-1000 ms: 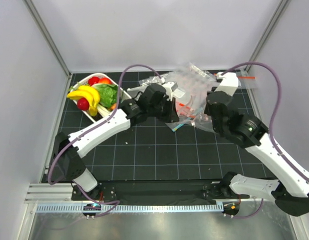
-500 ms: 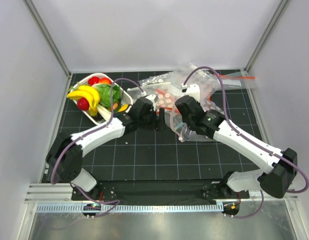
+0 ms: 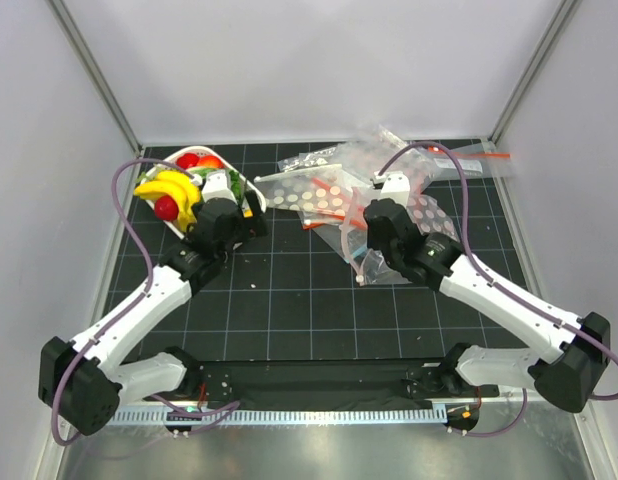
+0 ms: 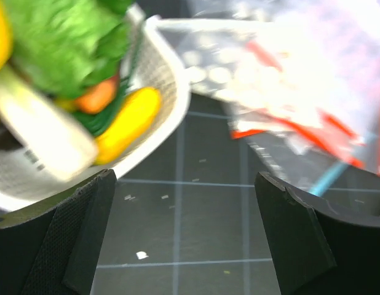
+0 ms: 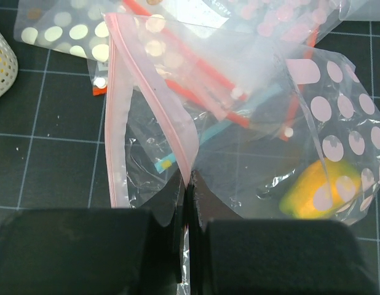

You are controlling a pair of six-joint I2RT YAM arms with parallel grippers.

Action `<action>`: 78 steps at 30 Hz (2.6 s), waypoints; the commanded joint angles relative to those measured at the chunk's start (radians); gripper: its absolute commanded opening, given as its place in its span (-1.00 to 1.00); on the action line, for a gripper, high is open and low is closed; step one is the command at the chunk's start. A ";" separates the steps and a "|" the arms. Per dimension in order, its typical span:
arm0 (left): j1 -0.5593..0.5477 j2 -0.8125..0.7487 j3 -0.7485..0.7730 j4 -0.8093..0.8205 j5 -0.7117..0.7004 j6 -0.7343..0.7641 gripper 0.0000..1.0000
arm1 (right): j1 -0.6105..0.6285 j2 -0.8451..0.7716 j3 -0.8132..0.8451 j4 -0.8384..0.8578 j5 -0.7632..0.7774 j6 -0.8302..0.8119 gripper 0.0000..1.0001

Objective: Place the food in the zip-top bag and seal the zipper
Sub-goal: Adjust the zipper food storage bag at the center of the board, then pick up the fake fruit from the bin.

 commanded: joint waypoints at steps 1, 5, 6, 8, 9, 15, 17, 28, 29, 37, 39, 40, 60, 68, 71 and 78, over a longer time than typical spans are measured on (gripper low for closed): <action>0.024 -0.001 -0.022 0.033 -0.126 -0.029 0.99 | -0.001 -0.043 -0.012 0.077 0.010 0.006 -0.97; 0.068 -0.014 -0.035 0.060 -0.131 -0.078 0.99 | -0.003 -0.045 -0.018 0.088 0.007 0.005 -0.96; 0.109 -0.004 -0.040 0.069 -0.095 -0.128 0.99 | -0.001 -0.040 -0.015 0.086 0.008 0.005 -0.96; 0.139 0.012 -0.026 0.061 -0.025 -0.172 0.99 | -0.001 -0.040 -0.018 0.092 0.005 0.008 -0.96; 0.154 0.029 0.006 0.047 -0.024 -0.178 0.99 | -0.001 -0.042 -0.022 0.096 0.000 0.008 -0.96; 0.293 0.075 0.144 -0.113 0.002 -0.110 1.00 | -0.003 -0.034 -0.036 0.112 -0.006 0.009 -0.96; 0.324 0.086 0.164 -0.127 0.036 -0.106 0.99 | -0.001 -0.031 -0.029 0.108 -0.015 0.006 -0.96; 0.475 0.299 0.468 -0.375 0.084 0.061 0.99 | -0.003 -0.068 -0.044 0.114 -0.004 0.006 -0.96; 0.490 0.330 0.503 -0.387 0.085 0.077 0.99 | -0.003 -0.071 -0.044 0.116 -0.004 0.006 -0.96; 0.556 0.443 0.586 -0.377 0.176 0.104 1.00 | -0.003 -0.089 -0.053 0.120 -0.001 0.006 -0.96; 0.602 0.473 0.603 -0.378 0.176 0.086 1.00 | -0.001 -0.088 -0.052 0.122 -0.009 0.006 -0.96; 0.611 0.494 0.609 -0.378 0.182 0.060 0.99 | -0.003 -0.089 -0.050 0.120 -0.010 0.005 -0.96; 0.762 0.783 0.703 -0.294 0.390 -0.110 0.91 | -0.003 -0.100 -0.058 0.126 -0.047 0.011 -0.96; 0.771 0.734 0.660 -0.203 0.544 -0.118 -0.41 | -0.003 -0.097 -0.059 0.134 -0.053 0.009 -0.96; 0.772 0.675 0.632 -0.173 0.556 -0.124 -0.45 | -0.003 -0.094 -0.059 0.134 -0.056 0.012 -0.96; 0.771 0.582 0.610 -0.122 0.678 -0.198 -0.61 | -0.001 -0.099 -0.061 0.135 -0.052 0.011 -0.96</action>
